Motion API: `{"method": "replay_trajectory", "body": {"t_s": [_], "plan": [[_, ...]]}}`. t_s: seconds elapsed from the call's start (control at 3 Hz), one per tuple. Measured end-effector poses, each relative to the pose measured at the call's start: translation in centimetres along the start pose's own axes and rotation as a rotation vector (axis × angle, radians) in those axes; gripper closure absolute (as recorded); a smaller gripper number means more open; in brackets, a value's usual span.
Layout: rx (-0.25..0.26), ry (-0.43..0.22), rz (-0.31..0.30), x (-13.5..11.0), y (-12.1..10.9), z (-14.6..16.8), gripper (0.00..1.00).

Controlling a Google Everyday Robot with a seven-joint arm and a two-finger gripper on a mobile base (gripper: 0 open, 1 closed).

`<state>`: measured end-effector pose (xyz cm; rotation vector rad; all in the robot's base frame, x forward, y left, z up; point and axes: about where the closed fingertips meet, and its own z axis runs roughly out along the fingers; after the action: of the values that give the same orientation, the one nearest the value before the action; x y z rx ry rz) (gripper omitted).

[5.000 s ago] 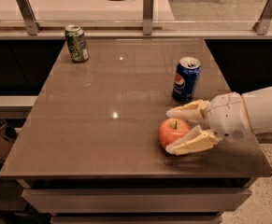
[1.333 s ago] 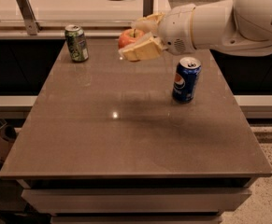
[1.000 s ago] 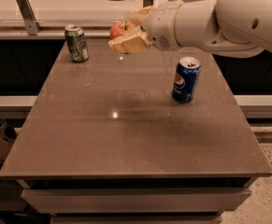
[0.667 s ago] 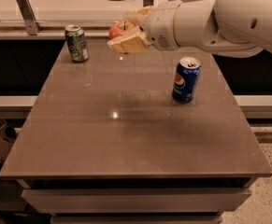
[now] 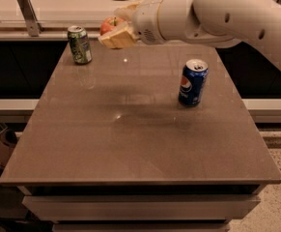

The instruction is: Move apple near green can

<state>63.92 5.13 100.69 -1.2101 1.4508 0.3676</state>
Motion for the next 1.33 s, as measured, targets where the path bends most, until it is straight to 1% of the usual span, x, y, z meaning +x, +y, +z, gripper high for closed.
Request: {"method": "replay_trajectory", "body": {"t_s": [0.33,0.67,1.0,1.33], "plan": [[0.011,0.043,-0.008,0.5,-0.4,3.2,1.0],[0.006,0.109,-0.011,1.6,-0.5,6.3,1.0],[-0.017,0.151,0.024,3.7,-0.8,9.4,1.0],[-0.046,0.175,0.078,6.2,-1.2,12.0,1.0]]}}
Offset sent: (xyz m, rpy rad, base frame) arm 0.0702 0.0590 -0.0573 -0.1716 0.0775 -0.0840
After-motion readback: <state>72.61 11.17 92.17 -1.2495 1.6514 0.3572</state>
